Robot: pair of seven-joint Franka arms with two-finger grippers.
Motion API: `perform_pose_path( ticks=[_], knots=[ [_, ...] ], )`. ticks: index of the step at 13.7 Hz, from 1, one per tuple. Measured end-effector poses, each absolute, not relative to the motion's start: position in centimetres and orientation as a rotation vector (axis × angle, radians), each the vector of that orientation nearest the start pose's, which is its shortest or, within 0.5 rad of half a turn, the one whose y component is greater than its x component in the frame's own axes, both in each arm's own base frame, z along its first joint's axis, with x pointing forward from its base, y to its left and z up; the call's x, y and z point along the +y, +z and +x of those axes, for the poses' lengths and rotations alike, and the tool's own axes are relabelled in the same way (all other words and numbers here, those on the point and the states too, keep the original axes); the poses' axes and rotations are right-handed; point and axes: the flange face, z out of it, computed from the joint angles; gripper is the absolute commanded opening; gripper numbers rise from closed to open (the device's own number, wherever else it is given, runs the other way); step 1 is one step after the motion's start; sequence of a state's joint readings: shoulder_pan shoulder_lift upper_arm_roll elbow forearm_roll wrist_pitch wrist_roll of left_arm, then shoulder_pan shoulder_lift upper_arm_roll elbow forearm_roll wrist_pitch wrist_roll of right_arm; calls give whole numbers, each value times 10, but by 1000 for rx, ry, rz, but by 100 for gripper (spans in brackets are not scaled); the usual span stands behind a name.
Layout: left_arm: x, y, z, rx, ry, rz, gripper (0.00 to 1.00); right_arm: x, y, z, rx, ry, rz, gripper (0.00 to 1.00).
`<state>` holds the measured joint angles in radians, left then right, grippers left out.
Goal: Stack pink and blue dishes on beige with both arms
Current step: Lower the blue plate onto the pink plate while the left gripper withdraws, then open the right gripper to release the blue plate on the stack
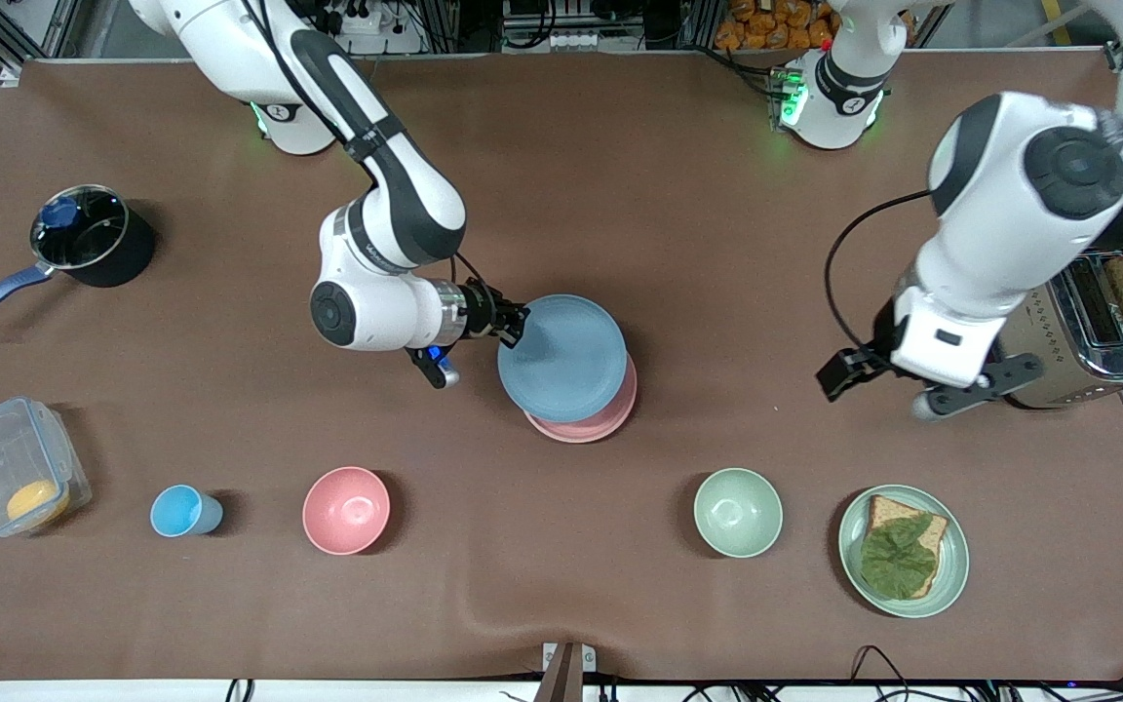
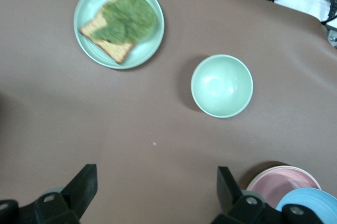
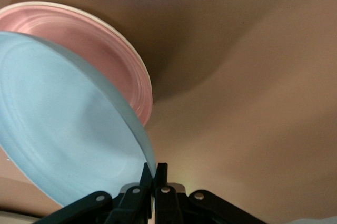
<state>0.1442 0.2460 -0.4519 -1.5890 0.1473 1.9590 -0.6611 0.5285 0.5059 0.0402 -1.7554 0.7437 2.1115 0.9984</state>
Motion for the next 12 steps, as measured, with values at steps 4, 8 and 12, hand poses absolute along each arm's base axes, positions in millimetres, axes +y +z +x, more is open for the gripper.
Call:
perform_pose_path(
  ticks=[4,8,12],
  knots=[
    [-101,552,632,-356,-145,-3109,100,394,264,521,1152,722,-2451,0],
    [-70,560,630,-215,-75,-3104,100,405,249,516,1163,680,-2454,0],
    [-58,577,627,-197,-78,-3099,100,407,242,515,1178,673,-2455,0]
  ],
)
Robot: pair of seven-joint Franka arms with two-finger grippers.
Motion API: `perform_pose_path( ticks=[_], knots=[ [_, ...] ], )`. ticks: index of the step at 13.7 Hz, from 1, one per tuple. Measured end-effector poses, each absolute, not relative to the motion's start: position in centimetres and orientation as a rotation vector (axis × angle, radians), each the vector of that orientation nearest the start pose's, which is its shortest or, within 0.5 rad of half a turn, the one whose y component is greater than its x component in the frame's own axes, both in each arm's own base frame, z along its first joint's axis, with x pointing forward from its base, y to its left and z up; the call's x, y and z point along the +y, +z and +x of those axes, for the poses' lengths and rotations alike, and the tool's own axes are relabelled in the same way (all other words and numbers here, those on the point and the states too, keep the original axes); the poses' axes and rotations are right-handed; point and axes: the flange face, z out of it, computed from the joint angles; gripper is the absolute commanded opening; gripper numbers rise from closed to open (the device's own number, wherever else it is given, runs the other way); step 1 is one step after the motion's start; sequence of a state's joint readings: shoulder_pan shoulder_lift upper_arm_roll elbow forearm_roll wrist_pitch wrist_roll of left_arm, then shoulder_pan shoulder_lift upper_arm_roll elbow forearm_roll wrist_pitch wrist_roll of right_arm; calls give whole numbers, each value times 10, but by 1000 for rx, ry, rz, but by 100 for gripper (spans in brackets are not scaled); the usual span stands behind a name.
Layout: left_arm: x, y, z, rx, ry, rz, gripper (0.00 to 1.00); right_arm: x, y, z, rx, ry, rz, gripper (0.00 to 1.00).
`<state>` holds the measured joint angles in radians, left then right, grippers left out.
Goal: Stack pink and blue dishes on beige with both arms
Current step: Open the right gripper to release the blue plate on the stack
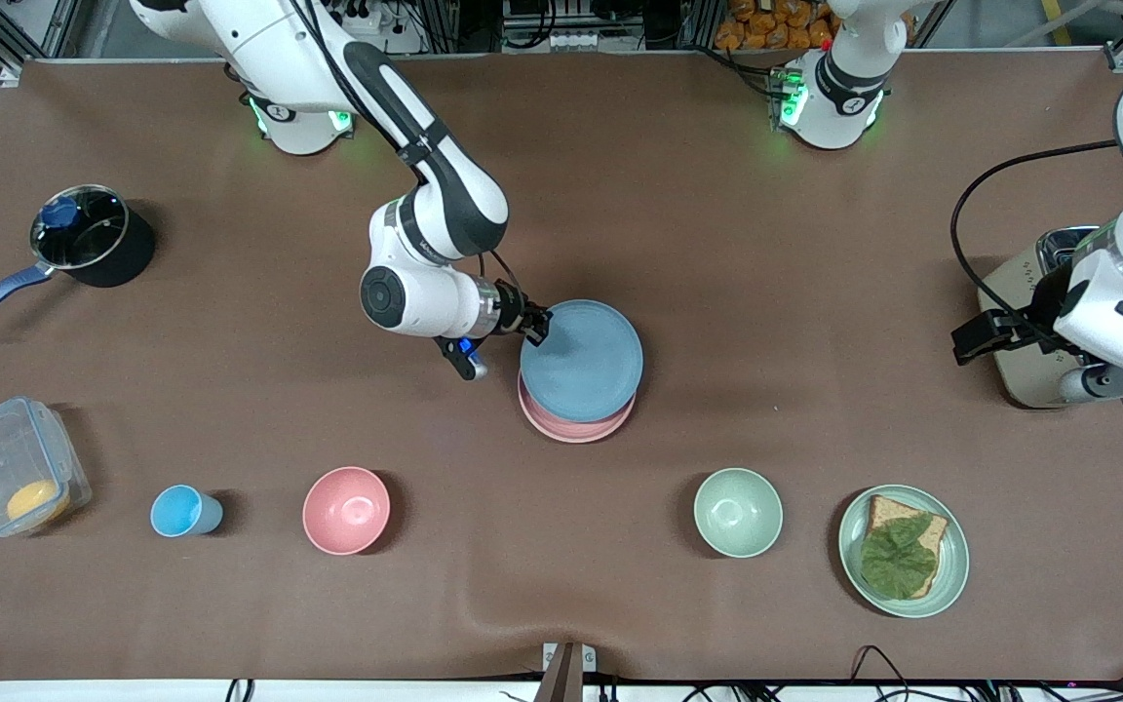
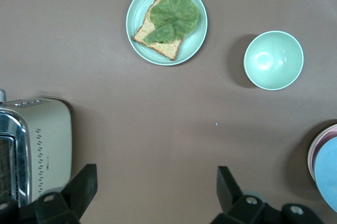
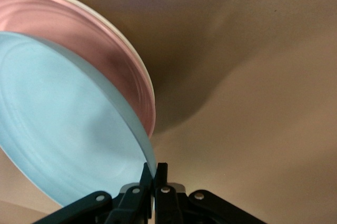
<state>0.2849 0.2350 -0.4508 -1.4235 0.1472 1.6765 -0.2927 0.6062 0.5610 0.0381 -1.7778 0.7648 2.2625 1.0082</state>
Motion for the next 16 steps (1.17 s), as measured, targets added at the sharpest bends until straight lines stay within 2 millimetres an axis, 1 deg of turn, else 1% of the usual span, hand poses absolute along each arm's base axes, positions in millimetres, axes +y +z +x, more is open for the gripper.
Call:
perform_pose_path(
  ticks=[2,3,4,6,9,11,12,13,14,16],
  knots=[
    [-47,590,623,-195,-104,-3094,100,405,242,517,1185,669,-2452,0],
    [-46,596,620,-167,-111,-3091,100,404,241,518,1189,667,-2452,9],
    [-46,602,617,-121,-123,-3087,100,403,241,518,1193,668,-2451,37],
    [-46,614,608,-73,-124,-3066,100,402,240,519,1234,678,-2434,100],
    [-43,627,592,8,-95,-3043,100,404,245,522,1340,697,-2382,100],
    [-38,631,582,77,-54,-3037,100,405,257,524,1330,732,-2383,100],
    [-35,633,579,91,-45,-3038,100,398,267,529,1317,762,-2399,100],
    [-34,633,577,95,-37,-3039,100,383,281,537,1293,790,-2433,100],
    [-33,631,574,95,-27,-3044,100,364,298,547,1254,816,-2482,100],
    [-35,626,568,91,-3,-3073,100,308,330,565,1124,838,-2599,100]
  ],
)
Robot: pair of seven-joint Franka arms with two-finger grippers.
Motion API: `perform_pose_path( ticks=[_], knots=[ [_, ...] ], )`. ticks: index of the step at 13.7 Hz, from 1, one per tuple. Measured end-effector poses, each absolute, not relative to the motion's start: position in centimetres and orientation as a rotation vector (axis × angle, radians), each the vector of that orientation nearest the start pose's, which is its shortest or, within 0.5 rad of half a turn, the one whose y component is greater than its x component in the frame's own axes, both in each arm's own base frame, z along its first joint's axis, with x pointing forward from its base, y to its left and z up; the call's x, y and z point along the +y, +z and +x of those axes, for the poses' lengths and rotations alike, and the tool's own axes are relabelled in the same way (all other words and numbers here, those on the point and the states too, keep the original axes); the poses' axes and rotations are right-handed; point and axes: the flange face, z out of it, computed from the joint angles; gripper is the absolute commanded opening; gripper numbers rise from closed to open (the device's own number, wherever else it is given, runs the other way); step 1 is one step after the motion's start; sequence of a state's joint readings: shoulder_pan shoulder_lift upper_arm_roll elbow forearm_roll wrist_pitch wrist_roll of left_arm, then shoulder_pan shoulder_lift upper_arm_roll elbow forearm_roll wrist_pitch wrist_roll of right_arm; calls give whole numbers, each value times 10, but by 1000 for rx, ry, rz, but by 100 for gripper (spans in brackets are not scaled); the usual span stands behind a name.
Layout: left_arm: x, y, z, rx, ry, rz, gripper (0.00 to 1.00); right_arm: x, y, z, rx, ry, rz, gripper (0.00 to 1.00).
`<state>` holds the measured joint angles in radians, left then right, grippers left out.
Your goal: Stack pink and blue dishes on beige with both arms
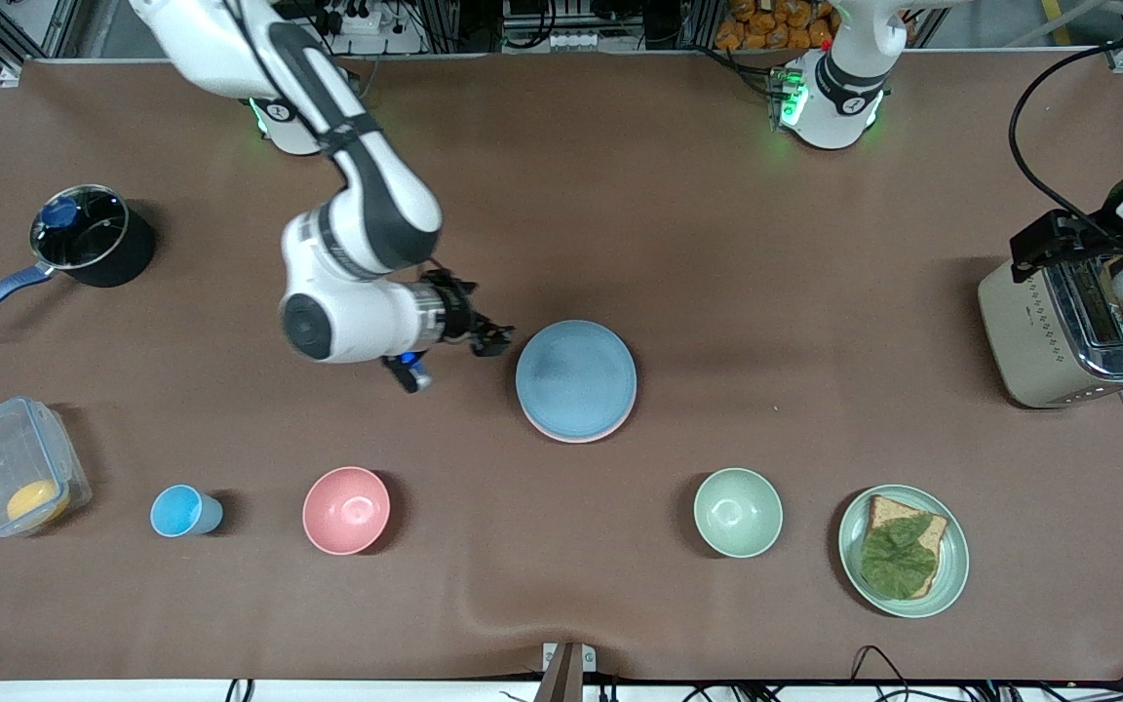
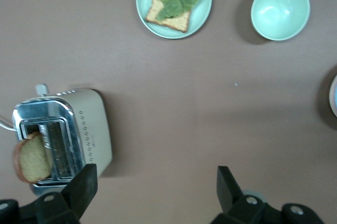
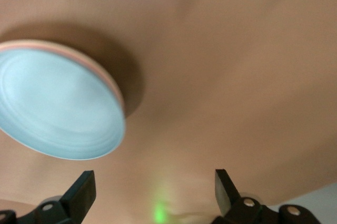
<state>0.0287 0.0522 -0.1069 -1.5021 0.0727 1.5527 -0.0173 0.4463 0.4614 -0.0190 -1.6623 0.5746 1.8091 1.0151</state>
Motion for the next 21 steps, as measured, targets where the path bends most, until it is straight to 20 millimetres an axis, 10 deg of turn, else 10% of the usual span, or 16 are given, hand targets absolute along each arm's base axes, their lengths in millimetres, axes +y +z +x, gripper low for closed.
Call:
perform_pose_path(
  ticks=[9,17,21],
  knots=[
    [-28,634,545,-21,77,-3126,100,0,407,603,155,568,-2895,100],
    [-41,627,540,-4,132,-3123,100,16,562,555,-103,235,-3070,100],
    [-40,628,540,-9,131,-3123,100,15,589,542,-79,165,-3082,100]
  ],
)
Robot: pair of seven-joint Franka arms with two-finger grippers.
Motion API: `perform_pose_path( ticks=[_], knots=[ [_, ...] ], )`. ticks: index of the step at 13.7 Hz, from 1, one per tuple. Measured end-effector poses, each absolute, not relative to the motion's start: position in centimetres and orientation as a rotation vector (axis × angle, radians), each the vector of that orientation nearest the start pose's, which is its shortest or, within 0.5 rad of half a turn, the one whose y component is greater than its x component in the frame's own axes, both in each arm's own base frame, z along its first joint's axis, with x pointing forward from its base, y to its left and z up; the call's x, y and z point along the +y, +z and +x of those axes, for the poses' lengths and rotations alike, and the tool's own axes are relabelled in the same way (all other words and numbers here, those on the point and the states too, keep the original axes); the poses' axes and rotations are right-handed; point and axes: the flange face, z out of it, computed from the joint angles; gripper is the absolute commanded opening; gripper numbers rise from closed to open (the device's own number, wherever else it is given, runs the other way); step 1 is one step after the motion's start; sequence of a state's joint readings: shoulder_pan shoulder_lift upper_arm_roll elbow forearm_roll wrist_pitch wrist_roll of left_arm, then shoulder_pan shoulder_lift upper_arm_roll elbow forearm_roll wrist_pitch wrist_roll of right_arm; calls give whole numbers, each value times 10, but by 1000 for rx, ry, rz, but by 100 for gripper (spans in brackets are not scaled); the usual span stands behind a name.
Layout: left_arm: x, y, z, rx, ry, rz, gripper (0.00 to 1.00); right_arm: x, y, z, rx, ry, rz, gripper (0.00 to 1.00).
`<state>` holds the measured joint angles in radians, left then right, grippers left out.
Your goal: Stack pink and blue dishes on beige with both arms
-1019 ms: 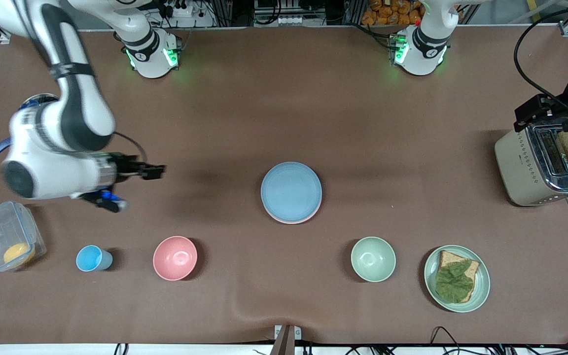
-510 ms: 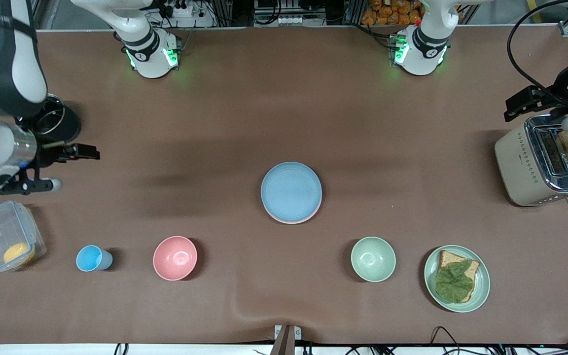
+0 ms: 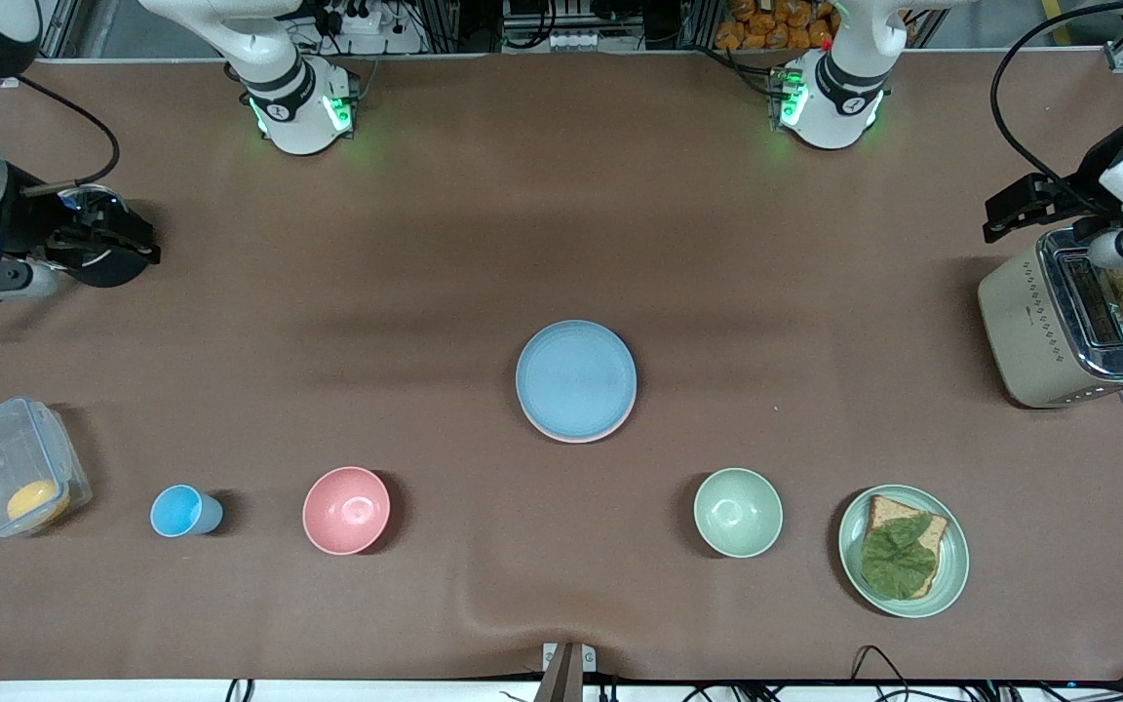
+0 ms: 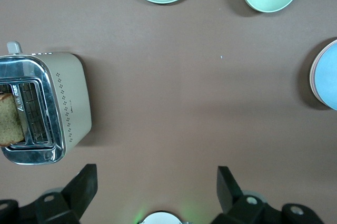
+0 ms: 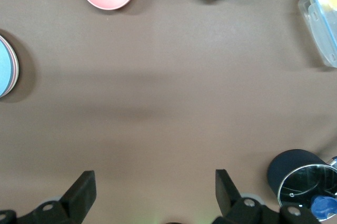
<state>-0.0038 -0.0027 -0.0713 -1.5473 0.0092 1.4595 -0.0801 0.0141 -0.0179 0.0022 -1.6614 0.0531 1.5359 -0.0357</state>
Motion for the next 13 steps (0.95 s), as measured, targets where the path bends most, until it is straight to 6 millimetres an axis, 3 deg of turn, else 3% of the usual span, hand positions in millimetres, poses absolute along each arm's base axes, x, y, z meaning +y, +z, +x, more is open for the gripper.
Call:
perform_pose_path(
  ticks=[5,8,13],
  knots=[
    [-42,628,540,-10,130,-3123,100,2,616,544,-48,76,-3120,100],
    [-43,632,538,-137,116,-3117,100,-13,638,543,-4,27,-3121,100],
    [-46,638,537,-188,98,-3115,100,-24,618,554,25,88,-3119,100]
  ],
)
